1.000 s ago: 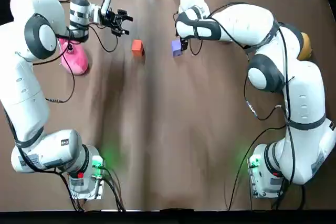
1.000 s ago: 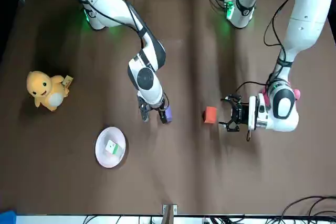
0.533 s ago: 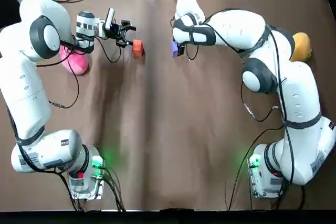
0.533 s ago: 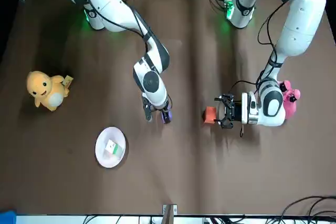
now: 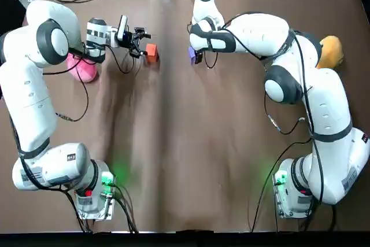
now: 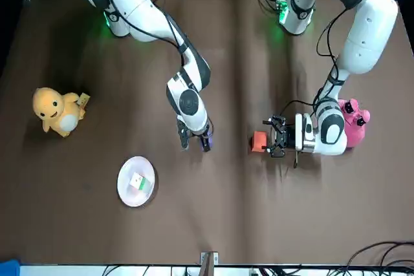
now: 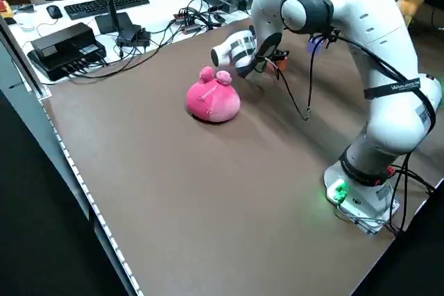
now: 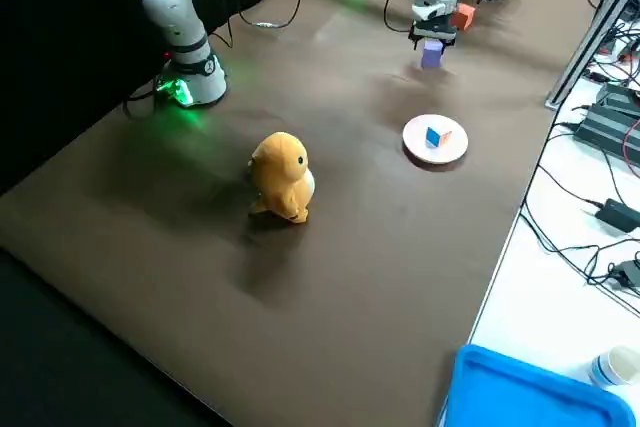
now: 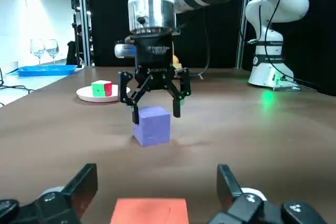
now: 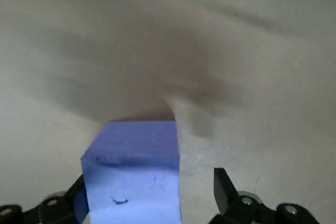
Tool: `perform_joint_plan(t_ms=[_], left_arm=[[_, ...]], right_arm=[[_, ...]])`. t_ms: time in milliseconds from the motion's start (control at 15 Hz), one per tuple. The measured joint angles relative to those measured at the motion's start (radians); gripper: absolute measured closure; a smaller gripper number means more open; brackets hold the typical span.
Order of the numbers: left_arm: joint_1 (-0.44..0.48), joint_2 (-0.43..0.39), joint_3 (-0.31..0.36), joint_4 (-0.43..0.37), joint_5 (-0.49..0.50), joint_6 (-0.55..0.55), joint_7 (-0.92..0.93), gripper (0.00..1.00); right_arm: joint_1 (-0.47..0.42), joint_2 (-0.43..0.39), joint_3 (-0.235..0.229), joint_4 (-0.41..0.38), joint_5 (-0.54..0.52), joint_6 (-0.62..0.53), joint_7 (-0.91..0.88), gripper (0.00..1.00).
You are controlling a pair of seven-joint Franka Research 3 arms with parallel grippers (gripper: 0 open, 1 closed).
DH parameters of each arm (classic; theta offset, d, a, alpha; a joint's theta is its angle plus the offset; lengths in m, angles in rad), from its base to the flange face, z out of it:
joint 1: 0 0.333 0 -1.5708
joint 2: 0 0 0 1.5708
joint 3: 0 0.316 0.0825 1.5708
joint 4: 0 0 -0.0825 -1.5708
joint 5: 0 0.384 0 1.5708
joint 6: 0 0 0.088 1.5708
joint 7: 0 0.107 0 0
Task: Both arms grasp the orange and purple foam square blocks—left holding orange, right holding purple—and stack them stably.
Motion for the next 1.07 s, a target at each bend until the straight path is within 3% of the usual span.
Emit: perform_joint_plan(t_ms=[133,333,600,1067], left_arm=[[0.0,0.026,0.0,0.011,0.0,0.0,0.011,0.0],[0.0,0.049,0.0,0.019,0.0,0.0,0.013,0.0],[-0.001,0.067,-0.001,0.021,0.0,0.0,0.068,0.0],[-0.004,0.09,-0.002,0.055,-0.002,0.0,0.088,0.0]], right_arm=[[0.0,0.0,-0.002,0.0,0.0,0.0,0.0,0.07],[0.0,0.0,-0.004,0.002,0.0,-0.001,0.0,0.38],[-0.002,0.0,-0.005,0.013,0.001,-0.03,0.0,0.44],[-0.01,-0.018,-0.005,0.172,0.004,-0.341,0.018,0.44]])
